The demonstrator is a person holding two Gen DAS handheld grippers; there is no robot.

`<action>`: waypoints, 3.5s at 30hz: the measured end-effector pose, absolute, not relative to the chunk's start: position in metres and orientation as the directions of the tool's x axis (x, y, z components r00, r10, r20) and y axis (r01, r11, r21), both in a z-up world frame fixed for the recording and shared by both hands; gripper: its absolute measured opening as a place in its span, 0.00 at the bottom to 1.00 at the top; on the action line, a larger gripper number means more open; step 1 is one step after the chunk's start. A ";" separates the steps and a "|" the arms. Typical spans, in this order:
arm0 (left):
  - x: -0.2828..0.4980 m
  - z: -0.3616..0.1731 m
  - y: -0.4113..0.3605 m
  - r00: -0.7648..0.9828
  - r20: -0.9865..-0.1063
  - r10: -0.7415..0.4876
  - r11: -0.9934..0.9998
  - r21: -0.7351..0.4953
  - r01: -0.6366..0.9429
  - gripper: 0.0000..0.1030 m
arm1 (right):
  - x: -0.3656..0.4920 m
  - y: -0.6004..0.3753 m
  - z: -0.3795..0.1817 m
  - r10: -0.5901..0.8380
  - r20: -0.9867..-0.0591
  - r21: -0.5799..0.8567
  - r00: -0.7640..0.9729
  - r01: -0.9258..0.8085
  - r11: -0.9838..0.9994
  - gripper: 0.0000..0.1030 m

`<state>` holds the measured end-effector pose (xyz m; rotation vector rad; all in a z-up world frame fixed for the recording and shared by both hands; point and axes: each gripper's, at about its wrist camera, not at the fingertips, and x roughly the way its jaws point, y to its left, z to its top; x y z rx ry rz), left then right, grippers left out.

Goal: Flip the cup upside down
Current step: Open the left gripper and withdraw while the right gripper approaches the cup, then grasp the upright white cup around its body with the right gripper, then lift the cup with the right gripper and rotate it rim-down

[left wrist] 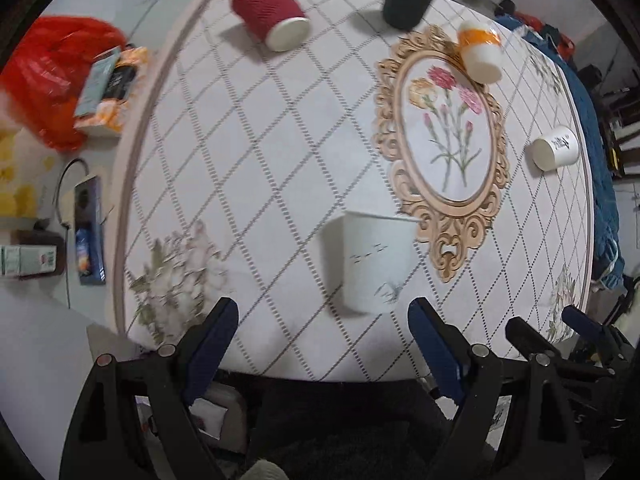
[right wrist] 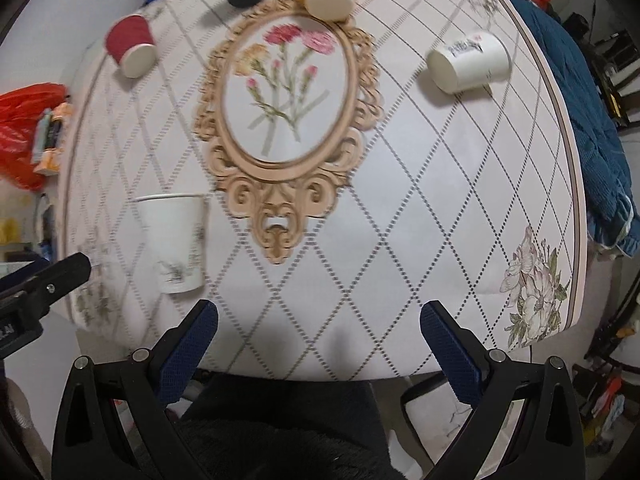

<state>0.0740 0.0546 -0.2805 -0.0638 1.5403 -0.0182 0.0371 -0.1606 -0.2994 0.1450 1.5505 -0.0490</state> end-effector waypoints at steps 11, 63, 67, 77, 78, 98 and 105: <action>0.059 -0.286 0.128 0.037 -0.999 -0.040 0.989 -0.045 -0.144 0.84 | 0.048 -0.090 -0.286 0.110 -0.993 0.111 0.040 0.034 0.993 1.00; 0.034 -0.415 0.192 -0.089 -0.992 0.094 0.931 0.119 -0.346 0.99 | -0.052 -0.028 -0.428 0.202 -0.813 -0.191 0.547 0.077 -0.978 0.83; 0.034 -0.420 0.194 -0.093 -0.990 0.102 0.935 0.127 -0.331 0.99 | -0.053 -0.030 -0.440 0.199 -0.810 -0.187 0.552 0.078 -0.979 0.79; 0.042 -0.408 0.180 -0.091 -0.989 0.115 0.940 0.138 -0.312 0.99 | -0.053 -0.034 -0.451 0.193 -0.806 -0.202 0.560 0.046 -0.978 0.63; 0.043 -0.407 0.179 -0.091 -0.989 0.116 0.940 0.139 -0.311 0.99 | -0.053 -0.034 -0.451 0.191 -0.807 -0.205 0.559 0.037 -0.978 0.63; 0.052 -0.391 0.179 -0.076 -0.983 0.166 0.944 0.181 -0.277 0.98 | -0.032 0.005 -0.432 0.115 -0.799 -0.302 0.590 -0.229 -0.925 0.62; 0.072 -0.382 0.166 -0.064 -0.982 0.179 0.952 0.190 -0.241 0.98 | -0.010 0.020 -0.417 -0.004 -0.825 -0.312 0.565 -0.462 -0.830 0.62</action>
